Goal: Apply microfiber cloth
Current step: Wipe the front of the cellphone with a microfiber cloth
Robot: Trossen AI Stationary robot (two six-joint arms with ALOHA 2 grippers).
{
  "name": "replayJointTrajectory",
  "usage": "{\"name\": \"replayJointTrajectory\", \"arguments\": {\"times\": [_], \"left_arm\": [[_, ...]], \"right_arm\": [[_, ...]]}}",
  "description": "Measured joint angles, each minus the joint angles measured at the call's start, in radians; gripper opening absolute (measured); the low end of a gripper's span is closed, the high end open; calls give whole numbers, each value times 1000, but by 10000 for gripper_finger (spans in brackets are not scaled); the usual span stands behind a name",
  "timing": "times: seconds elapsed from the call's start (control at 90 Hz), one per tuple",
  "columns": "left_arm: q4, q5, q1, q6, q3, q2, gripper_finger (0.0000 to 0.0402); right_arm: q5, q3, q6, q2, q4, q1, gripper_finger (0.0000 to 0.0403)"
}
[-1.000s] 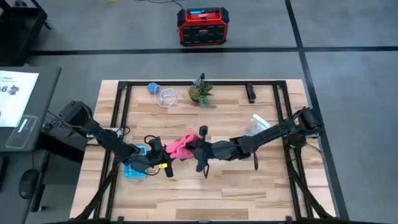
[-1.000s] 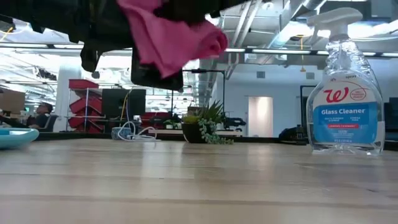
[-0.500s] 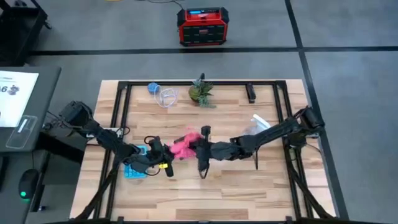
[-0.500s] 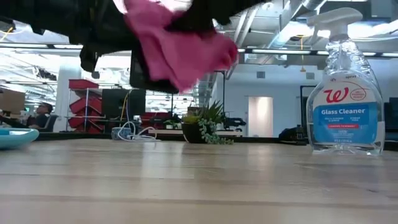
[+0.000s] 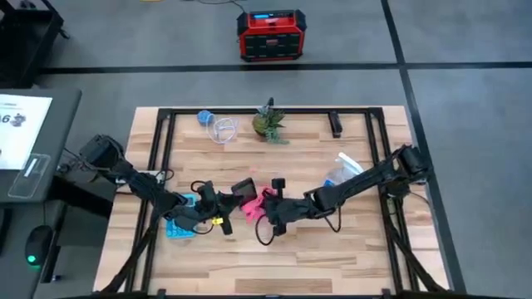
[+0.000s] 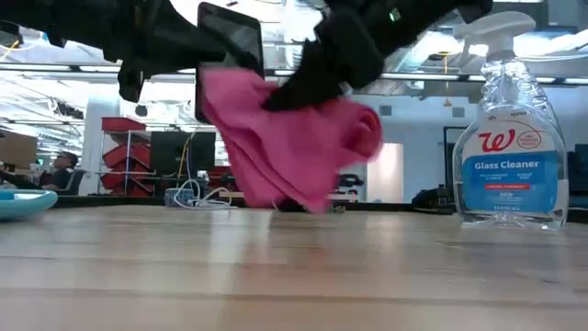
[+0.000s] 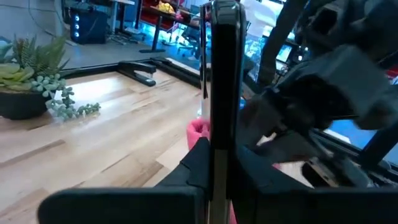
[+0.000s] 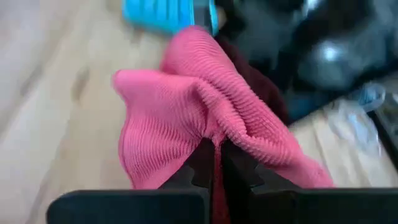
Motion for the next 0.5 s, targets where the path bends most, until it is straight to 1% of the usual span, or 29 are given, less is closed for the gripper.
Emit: {"name": "replayJointTrajectory", "arguments": {"times": [0.133, 0.244, 0.367, 0.433, 0.5], "left_arm": [[38, -1, 0, 31, 0, 0, 13], [61, -7, 0, 52, 0, 0, 13], [59, -4, 0, 53, 0, 0, 13], [58, -10, 0, 55, 0, 0, 13], [58, -19, 1, 56, 0, 0, 13]], "right_arm": [[-62, 4, -1, 13, 97, -16, 0], [-88, 1, -3, 16, 65, -27, 0], [-94, 2, 4, 13, -17, -32, 0], [-71, 4, 4, 13, -23, -32, 0], [0, 15, 4, 11, 3, -29, 0]]}}
